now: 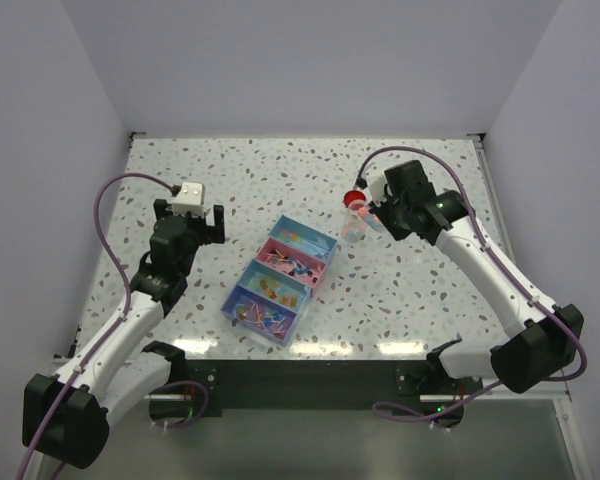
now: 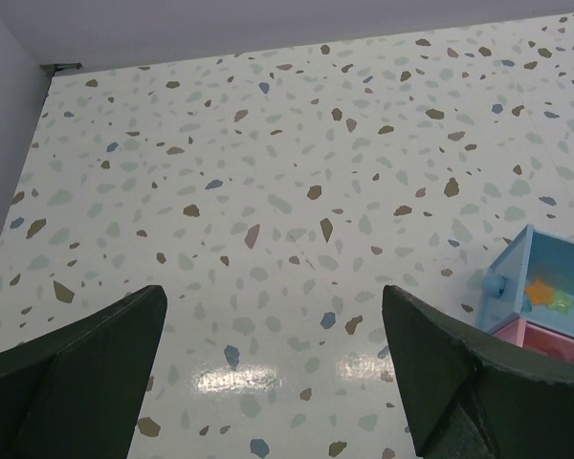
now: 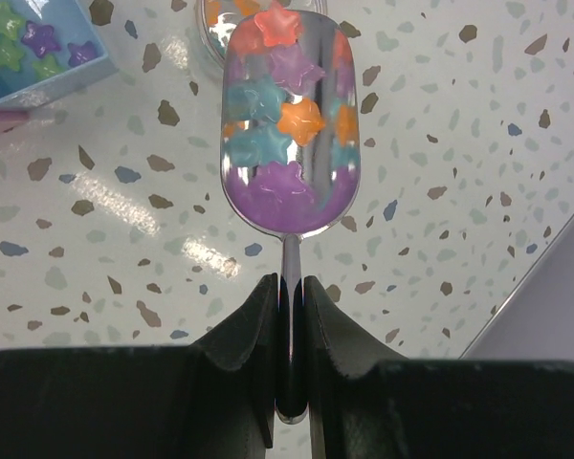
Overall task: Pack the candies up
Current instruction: Place the fake candies in the packing bottle.
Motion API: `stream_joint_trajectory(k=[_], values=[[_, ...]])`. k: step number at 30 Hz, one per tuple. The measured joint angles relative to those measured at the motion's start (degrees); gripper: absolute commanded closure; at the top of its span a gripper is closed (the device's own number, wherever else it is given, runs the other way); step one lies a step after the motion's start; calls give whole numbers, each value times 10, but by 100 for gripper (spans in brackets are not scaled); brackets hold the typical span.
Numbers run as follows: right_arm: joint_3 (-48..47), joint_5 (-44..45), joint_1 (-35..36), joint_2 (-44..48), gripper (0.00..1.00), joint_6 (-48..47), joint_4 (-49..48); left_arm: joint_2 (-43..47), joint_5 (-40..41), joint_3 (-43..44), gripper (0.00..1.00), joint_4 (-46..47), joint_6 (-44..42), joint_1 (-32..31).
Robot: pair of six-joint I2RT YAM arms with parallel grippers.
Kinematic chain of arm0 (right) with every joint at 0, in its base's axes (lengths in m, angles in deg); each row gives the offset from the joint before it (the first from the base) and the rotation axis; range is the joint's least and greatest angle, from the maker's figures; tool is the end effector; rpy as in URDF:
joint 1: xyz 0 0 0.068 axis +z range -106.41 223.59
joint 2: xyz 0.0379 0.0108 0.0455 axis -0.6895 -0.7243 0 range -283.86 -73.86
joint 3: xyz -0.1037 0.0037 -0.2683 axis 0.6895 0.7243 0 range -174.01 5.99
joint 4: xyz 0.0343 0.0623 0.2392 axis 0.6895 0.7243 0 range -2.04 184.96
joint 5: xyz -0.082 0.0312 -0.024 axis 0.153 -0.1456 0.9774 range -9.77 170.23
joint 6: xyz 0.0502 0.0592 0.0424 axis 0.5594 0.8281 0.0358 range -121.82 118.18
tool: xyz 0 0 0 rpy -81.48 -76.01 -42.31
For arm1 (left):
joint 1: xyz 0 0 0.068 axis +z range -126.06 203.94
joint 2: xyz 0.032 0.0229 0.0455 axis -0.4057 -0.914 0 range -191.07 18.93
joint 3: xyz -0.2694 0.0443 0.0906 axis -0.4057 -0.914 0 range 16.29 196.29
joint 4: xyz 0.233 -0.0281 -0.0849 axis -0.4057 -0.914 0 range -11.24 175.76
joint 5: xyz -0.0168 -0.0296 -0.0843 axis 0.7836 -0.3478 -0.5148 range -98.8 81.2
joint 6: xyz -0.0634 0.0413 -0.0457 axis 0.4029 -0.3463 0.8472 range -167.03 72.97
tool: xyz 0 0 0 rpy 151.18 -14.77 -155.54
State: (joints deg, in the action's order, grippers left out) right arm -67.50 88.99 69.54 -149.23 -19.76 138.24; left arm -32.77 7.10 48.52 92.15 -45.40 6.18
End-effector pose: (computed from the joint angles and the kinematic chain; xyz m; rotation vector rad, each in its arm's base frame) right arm 0.2540 0.1103 0.3163 -0.8629 2.3153 -0.1295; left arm 0.2271 -0.0500 0.2780 0.0542 1.7895 0.0072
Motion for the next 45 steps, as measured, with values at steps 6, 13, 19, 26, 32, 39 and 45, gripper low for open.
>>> stream_joint_trajectory(k=[6, 13, 19, 26, 32, 39, 45], values=[[-42, 7, 0, -24, 100, -11, 31, 1, 5, -2, 0, 0, -6, 0], [-76, 7, 0, -48, 100, -24, 64, 6, 9, -3, 0, 2, -18, -1], [-86, 8, 5, -54, 100, -33, 80, 9, 9, -3, 0, 2, -20, -1], [-109, 30, 30, -75, 100, -41, 98, 9, 11, -3, 0, 3, -24, -4], [-136, 62, 54, -103, 100, -45, 116, 9, 11, -3, 0, 4, -24, -4], [-144, 103, 71, -112, 100, -52, 131, 9, 13, -3, 0, 4, -28, -4], [-159, 139, 97, -123, 100, -63, 140, 9, 13, -3, 0, 5, -28, -5]])
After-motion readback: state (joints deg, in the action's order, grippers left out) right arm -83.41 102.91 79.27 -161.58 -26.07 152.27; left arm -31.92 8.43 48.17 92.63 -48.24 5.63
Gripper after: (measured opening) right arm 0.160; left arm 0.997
